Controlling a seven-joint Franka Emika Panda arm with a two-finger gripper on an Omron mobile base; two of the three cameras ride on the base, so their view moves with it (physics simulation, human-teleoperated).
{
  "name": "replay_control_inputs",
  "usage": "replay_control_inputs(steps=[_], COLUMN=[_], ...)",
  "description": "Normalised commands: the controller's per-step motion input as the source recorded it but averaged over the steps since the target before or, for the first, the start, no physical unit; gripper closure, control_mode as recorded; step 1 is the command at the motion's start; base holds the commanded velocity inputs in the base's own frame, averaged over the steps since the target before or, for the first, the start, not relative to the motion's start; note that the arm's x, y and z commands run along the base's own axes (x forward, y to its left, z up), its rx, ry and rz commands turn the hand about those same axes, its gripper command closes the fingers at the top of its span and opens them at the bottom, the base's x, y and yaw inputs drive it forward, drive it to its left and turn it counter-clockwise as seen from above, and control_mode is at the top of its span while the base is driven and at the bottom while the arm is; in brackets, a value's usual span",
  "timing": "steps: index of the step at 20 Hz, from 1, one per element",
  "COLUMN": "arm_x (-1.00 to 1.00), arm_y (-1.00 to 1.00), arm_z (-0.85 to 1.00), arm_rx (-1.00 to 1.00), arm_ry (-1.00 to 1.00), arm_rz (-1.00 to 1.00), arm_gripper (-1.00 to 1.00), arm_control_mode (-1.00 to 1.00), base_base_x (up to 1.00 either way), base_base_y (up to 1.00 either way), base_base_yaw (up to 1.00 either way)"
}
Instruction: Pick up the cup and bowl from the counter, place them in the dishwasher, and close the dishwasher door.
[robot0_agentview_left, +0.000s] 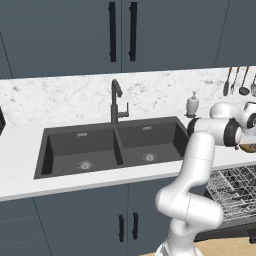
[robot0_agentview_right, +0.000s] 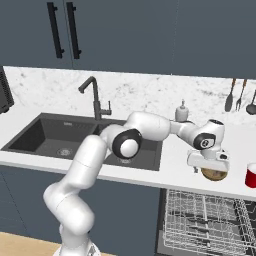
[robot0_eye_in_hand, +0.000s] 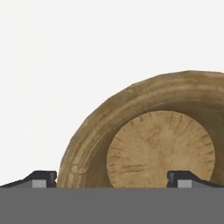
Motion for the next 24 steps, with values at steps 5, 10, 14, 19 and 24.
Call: replay_control_inputs(steps=[5,10,14,19,24], arm_x=[0.0,0.0,0.0,-0.28,-0.67], arm_y=[0.0,0.0,0.02,0.56,0.76], arm_z=[0.0,0.0,0.0,0.0,0.0], arm_rx=[0.0,0.0,0.0,0.0,0.0], arm_ry=[0.01,0.0,0.0,-0.03,-0.07], arm_rz=[0.0,0.0,0.01,0.04,0.09], arm_gripper=[1.0,1.0,1.0,1.0,1.0], arm_control_mode=[-1.0,-1.0,-1.0,-1.0,-1.0], base_base_x=[0.0,0.0,0.0,0.0,0.0], base_base_y=[0.0,0.0,0.0,0.0,0.0], base_base_yaw=[0.0,0.0,0.0,0.0,0.0])
